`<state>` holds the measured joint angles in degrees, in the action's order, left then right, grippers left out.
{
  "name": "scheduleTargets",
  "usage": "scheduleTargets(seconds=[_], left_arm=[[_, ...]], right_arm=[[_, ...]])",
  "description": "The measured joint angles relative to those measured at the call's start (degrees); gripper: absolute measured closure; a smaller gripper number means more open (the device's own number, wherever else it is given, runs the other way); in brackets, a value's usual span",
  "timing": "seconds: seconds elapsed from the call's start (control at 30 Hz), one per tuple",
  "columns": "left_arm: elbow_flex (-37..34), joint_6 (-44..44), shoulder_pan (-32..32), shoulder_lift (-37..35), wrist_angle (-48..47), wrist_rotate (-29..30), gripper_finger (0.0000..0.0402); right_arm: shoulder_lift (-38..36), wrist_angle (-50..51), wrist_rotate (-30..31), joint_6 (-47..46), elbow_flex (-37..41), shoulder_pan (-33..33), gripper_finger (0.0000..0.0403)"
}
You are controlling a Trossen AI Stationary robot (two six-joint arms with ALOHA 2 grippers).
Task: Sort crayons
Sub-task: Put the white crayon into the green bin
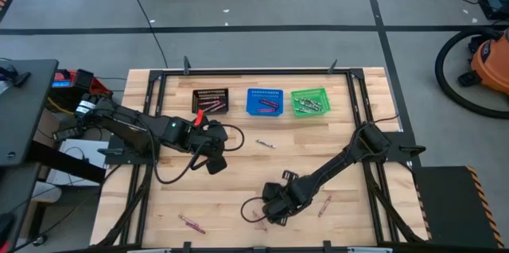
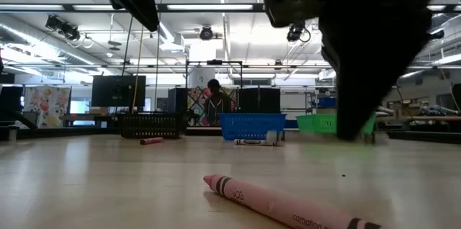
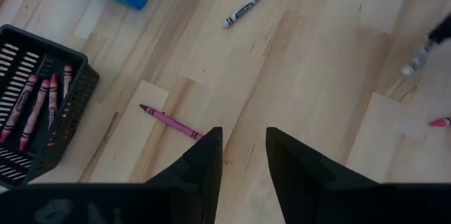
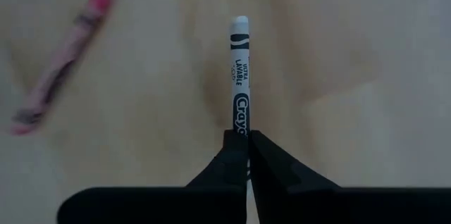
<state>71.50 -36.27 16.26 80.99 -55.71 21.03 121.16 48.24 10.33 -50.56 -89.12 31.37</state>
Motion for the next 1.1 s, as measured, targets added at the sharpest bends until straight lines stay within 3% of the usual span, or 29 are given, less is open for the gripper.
scheduleTargets(seconds=[0.33, 0.7, 1.1], left_arm=[[0.00, 0.00, 0.10, 0.01, -0.27, -0.10, 0.0280], [0.00, 0.00, 0.08, 0.00, -0.30, -0.08, 0.0280], [0.00, 0.49, 0.08, 0.00, -0.51, -0.02, 0.0280]], right_arm=[[-7.89, 11.73, 7.96, 2.34, -0.11, -3.28, 0.0388], [-11.74, 25.03, 13.31, 2.15, -0.08, -9.17, 0.0396], [-19.70, 25.32, 14.34, 1.24, 10.01, -16.66, 0.0396]])
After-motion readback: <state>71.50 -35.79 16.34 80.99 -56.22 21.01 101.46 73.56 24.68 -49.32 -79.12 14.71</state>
